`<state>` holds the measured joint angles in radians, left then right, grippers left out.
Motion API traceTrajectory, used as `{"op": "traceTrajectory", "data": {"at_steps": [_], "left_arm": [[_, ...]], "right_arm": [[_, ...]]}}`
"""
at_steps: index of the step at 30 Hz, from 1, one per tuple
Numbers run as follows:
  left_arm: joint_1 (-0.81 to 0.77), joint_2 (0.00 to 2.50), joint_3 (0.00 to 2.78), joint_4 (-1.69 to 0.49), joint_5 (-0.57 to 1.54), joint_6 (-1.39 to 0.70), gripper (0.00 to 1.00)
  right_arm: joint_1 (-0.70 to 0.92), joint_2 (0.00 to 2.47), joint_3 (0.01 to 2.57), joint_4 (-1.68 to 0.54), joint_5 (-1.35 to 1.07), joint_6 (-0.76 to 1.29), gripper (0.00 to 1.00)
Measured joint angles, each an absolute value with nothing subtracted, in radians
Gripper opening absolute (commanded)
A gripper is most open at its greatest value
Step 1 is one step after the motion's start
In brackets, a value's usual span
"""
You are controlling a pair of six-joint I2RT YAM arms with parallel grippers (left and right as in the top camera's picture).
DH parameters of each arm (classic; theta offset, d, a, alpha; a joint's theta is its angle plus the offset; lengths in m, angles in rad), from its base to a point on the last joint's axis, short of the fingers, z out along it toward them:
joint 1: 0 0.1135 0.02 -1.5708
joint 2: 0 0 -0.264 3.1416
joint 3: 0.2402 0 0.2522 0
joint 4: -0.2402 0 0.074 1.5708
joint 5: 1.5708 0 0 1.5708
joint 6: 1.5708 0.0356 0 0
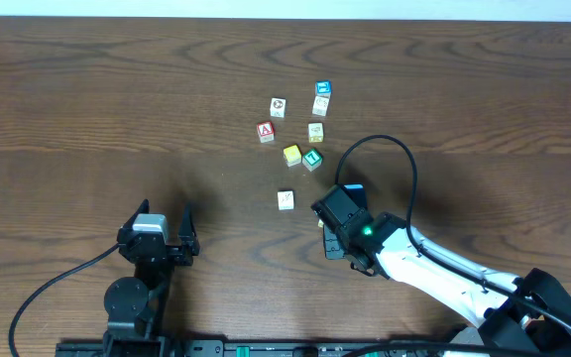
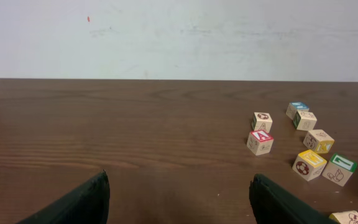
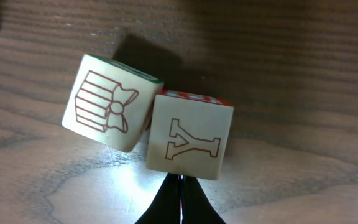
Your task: Lift 5 blocks
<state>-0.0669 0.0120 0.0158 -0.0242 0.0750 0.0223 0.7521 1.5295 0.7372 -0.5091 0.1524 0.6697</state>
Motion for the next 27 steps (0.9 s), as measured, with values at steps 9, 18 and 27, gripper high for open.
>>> {"op": "traceTrajectory", "data": {"at_steps": [9, 18, 27], "left_arm": [[-0.067, 0.012, 0.016, -0.024, 0.075, 0.022, 0.73], [-0.067, 0.012, 0.016, -0.024, 0.075, 0.022, 0.73], [-0.067, 0.012, 0.016, -0.024, 0.075, 0.022, 0.73]], "right_arm": [[0.752, 1.53, 0.737, -0.492, 0.155, 0.669, 0.01], [0.752, 1.53, 0.737, -0.527, 0.149, 0.669, 0.01], [0.752, 1.53, 0.737, -0.665, 0.155, 0.728, 0.01]]}}
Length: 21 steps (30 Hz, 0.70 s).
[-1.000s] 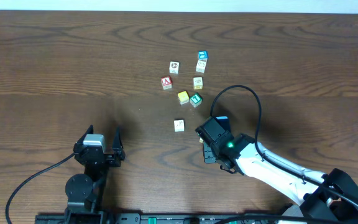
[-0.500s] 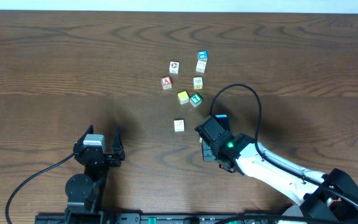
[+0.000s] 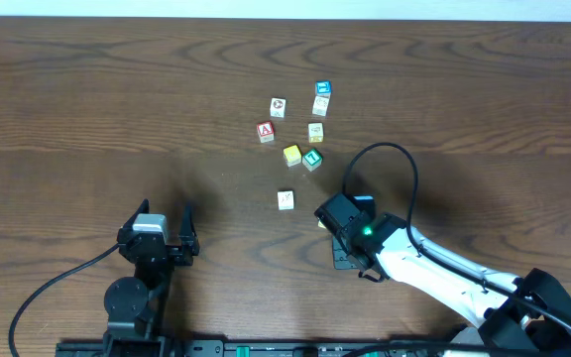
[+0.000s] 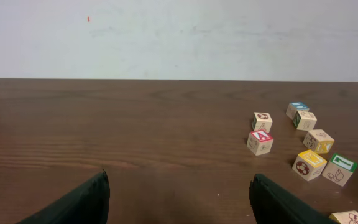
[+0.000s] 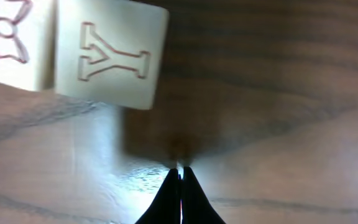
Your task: Lift 5 blocks
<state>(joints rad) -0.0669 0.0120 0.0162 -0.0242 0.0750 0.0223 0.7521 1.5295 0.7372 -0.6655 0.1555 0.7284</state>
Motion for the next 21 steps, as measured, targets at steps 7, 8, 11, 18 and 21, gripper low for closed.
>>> {"op": "traceTrajectory", "data": {"at_steps": [7, 8, 11, 18, 21], "left_arm": [[-0.067, 0.012, 0.016, -0.024, 0.075, 0.022, 0.73], [-0.067, 0.012, 0.016, -0.024, 0.075, 0.022, 0.73], [-0.067, 0.012, 0.016, -0.024, 0.075, 0.022, 0.72], [-0.067, 0.012, 0.016, -0.024, 0.075, 0.022, 0.72], [-0.067, 0.012, 0.016, -0.024, 0.075, 0.022, 0.72]], "right_arm": [[0.724, 1.53, 0.737, -0.579, 0.181, 0.739, 0.01], [0.716, 1.53, 0.737, -0.566, 0.182, 0.738, 0.02], [0.686, 1.53, 0.737, -0.548, 0.185, 0.729, 0.01], [0.618, 1.53, 0.737, -0.519, 0.192, 0.676, 0.02], [0.617, 1.53, 0.737, -0.495, 0.191, 0.622, 0.02]]}}
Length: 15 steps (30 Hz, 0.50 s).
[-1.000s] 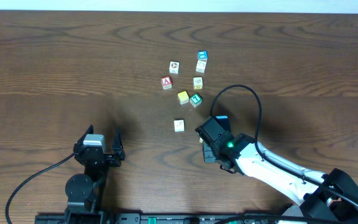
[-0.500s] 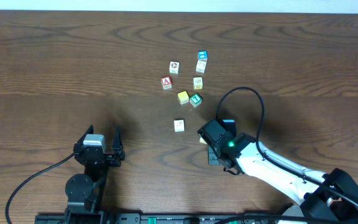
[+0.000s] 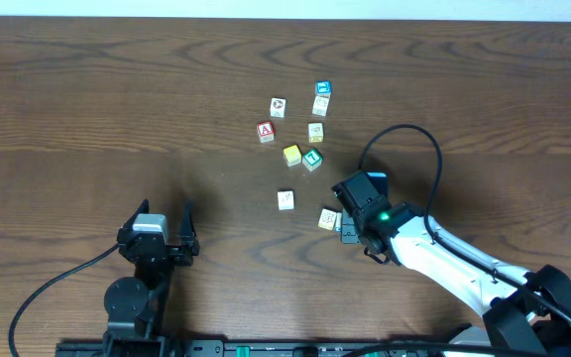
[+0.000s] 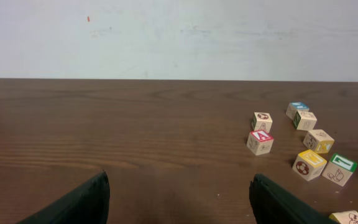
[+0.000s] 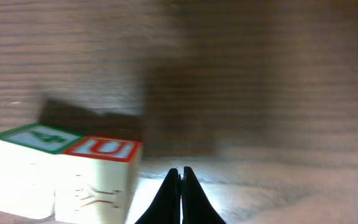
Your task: Lift 5 blocks
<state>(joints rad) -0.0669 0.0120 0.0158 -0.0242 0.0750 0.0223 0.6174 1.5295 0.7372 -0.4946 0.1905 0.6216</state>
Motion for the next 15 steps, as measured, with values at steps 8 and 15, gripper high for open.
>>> {"op": "traceTrajectory", "data": {"at_steps": [8, 15], "left_arm": [[-0.067, 0.012, 0.016, -0.024, 0.075, 0.022, 0.73], [-0.067, 0.012, 0.016, -0.024, 0.075, 0.022, 0.73]], "right_arm": [[0.617, 1.53, 0.737, -0.476, 0.183, 0.542, 0.01], [0.617, 1.53, 0.737, -0.449, 0.151, 0.499, 0.01]]}}
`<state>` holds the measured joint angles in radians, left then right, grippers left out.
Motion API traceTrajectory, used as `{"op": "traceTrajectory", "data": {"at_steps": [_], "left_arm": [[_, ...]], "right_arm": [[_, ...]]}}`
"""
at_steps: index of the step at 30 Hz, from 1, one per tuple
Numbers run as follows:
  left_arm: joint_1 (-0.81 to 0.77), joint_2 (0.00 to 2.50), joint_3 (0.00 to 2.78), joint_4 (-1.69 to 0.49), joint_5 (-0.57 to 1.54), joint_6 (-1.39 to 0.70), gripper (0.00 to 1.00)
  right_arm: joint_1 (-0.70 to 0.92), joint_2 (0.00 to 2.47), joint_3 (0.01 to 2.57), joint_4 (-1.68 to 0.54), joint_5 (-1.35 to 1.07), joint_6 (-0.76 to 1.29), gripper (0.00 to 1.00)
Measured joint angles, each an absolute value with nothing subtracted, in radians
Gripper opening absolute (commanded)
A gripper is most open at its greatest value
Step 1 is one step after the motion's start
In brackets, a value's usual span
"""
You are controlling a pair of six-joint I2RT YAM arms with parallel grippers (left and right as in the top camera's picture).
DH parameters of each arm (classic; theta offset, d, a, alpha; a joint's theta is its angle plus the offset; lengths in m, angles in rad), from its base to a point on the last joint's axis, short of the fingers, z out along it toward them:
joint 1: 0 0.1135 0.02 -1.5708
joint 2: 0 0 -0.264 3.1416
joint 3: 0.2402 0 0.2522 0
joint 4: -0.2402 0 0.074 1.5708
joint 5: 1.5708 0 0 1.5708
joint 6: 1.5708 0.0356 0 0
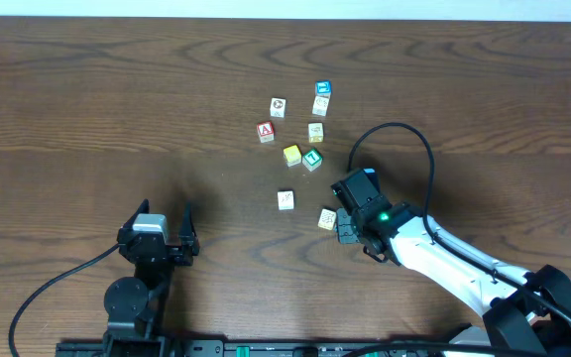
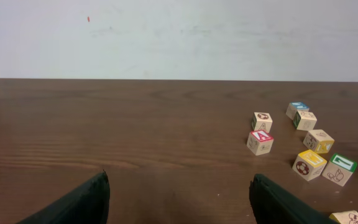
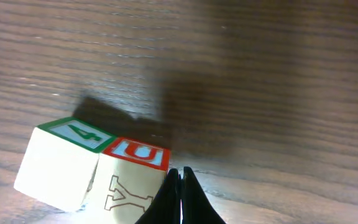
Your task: Lift 5 blocks
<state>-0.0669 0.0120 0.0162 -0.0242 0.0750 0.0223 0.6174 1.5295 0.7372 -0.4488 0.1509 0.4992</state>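
Several small wooden letter blocks lie on the brown table [image 1: 87, 99]. Two touch each other: a green-topped block [image 3: 58, 165] and a red-topped block with a Y on its side [image 3: 132, 180]; overhead the pair [image 1: 327, 219] sits just left of my right gripper [image 1: 348, 228]. That right gripper [image 3: 180, 175] is shut on nothing, low over the table, its tips at the Y block's right edge. My left gripper [image 2: 179, 193] rests open and empty at the near left. Other blocks include a red A block [image 1: 265, 131], a yellow one [image 1: 291, 155] and a green one [image 1: 312, 159].
A lone pale block [image 1: 285, 200] lies left of the pair. A blue-topped block [image 1: 323, 89] and pale blocks [image 1: 320, 105] sit farther back. The right arm's black cable [image 1: 395, 139] loops over the table right of the cluster.
My right gripper, still shut, has edged slightly toward the two touching blocks, so its tips now sit at the Y block's edge. The left arm and the other blocks have not moved.
At first my shut right gripper looked straight down on the two touching blocks. Then it stood a little nearer the table's front edge, still over them. Later it was low at their right side, and now it is close against the Y block. The left arm stayed still.
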Motion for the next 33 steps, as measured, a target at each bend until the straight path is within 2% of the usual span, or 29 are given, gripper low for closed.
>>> {"op": "traceTrajectory", "data": {"at_steps": [23, 33], "left_arm": [[-0.067, 0.012, 0.016, -0.024, 0.075, 0.022, 0.73], [-0.067, 0.012, 0.016, -0.024, 0.075, 0.022, 0.73]], "right_arm": [[0.617, 1.53, 0.737, -0.426, 0.129, 0.486, 0.01], [0.567, 1.53, 0.737, -0.538, 0.137, 0.5, 0.01]]}}
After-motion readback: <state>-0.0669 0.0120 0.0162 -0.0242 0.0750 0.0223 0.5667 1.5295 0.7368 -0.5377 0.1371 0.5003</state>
